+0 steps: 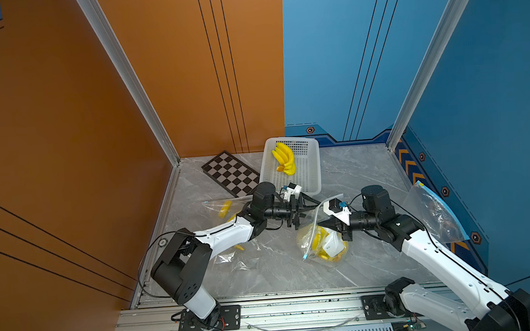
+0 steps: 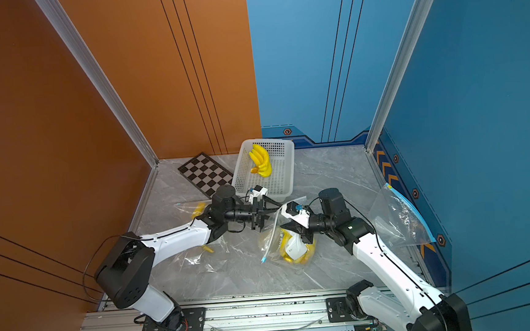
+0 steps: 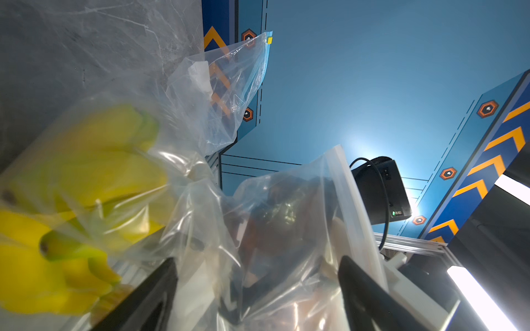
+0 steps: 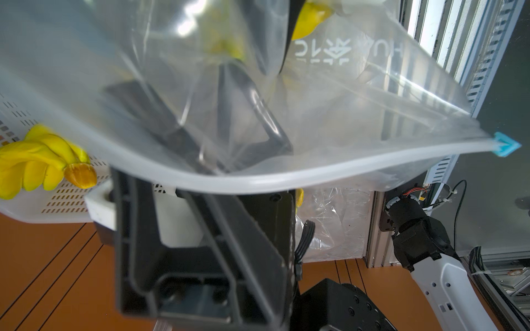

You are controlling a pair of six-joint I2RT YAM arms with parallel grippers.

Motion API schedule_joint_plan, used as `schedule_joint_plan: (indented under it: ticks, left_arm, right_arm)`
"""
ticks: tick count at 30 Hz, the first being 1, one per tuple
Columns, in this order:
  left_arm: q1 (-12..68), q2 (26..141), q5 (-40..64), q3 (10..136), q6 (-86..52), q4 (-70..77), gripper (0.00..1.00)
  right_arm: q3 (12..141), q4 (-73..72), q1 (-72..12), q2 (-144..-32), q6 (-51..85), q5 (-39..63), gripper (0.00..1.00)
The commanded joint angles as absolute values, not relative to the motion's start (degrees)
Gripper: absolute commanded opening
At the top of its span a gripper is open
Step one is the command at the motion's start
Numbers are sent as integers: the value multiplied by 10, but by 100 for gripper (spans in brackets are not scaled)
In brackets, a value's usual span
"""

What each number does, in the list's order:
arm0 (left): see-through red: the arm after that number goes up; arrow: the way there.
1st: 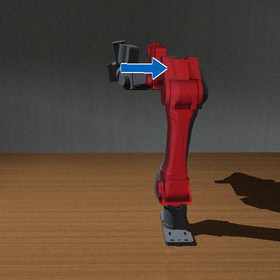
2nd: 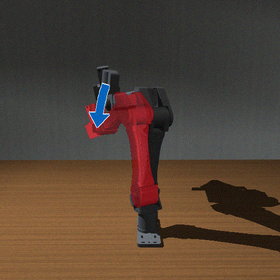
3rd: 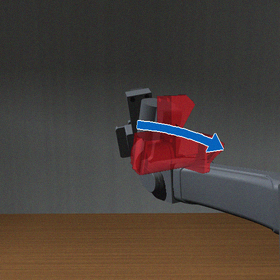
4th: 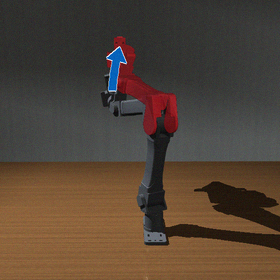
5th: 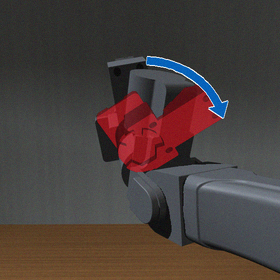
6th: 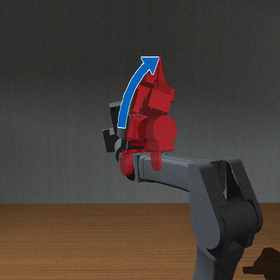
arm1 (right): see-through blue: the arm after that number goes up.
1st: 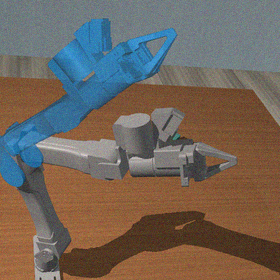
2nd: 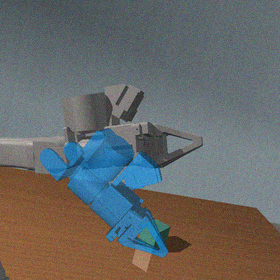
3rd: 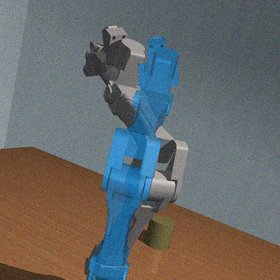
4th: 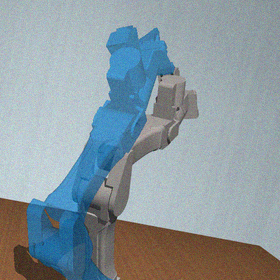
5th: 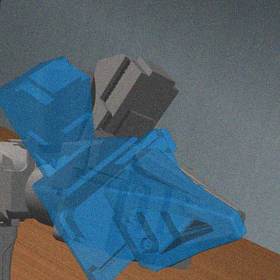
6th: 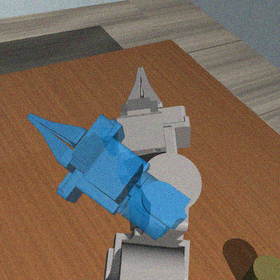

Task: Open the zip-top bag and take out the banana
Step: Open the zipper of the food storage bag at the center of the board.

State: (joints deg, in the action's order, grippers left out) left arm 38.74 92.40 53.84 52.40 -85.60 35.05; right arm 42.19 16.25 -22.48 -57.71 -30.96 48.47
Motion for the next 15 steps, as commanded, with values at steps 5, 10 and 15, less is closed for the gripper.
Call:
schedule_joint_plan:
  ticks: [5, 10, 15]
  left_arm:
    - [388, 947, 580, 529, -913, 469, 15]
    - [358, 923, 583, 519, -908, 479, 0]
    - [299, 884, 571, 489, -902, 473, 0]
  right_arm:
    - [426, 129, -222, -601, -293, 472, 0]
    - [431, 133, -217, -604, -290, 472, 0]
    - [425, 139, -196, -590, -285, 475, 0]
